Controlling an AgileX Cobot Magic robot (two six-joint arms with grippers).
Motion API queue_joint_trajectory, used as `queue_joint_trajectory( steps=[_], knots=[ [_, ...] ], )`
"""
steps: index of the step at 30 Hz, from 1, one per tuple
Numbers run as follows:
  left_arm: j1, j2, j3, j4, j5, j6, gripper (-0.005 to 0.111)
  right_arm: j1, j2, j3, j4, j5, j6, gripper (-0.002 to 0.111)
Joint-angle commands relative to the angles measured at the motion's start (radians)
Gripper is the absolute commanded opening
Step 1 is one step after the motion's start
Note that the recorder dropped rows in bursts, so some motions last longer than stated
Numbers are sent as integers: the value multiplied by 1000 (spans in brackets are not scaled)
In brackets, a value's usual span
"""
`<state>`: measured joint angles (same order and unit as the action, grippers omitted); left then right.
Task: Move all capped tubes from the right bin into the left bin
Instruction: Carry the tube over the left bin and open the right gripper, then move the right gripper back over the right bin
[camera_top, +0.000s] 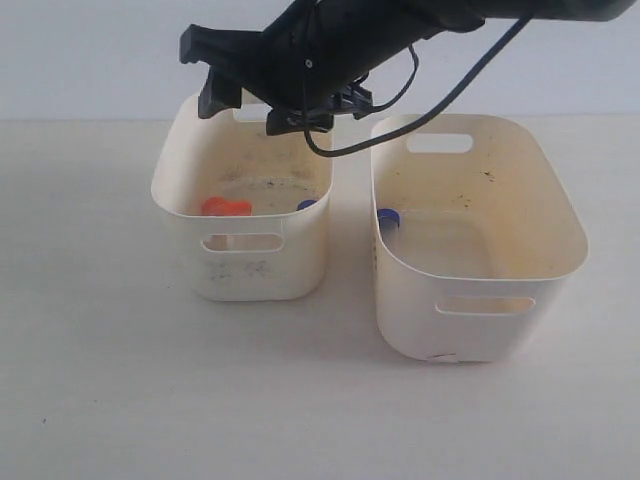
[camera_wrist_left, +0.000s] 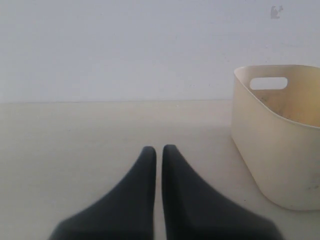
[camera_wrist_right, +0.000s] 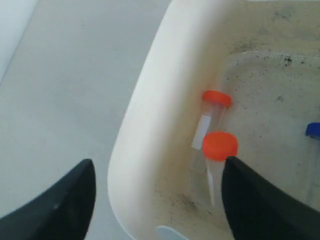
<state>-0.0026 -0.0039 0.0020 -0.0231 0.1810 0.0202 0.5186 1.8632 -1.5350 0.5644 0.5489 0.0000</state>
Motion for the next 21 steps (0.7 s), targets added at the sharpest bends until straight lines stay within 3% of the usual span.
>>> queue_joint_trajectory(
  steps=[1,5,8,12,21],
  knots=[
    [-7,4,-2,-3,-7,-4,4,-25,-45,-2,1,12,-12,45],
    [-7,4,-2,-3,-7,-4,4,-134,-97,-2,-1,149,-9,20],
    [-7,4,-2,-3,-7,-4,4,-290,-107,0,-32,405,-50,0],
    [-7,4,-2,-3,-7,-4,4,-337,-105,2,-300,482,45,0],
    [-7,4,-2,-3,-7,-4,4,-339,66,2,-135,467,-47,0]
  ],
)
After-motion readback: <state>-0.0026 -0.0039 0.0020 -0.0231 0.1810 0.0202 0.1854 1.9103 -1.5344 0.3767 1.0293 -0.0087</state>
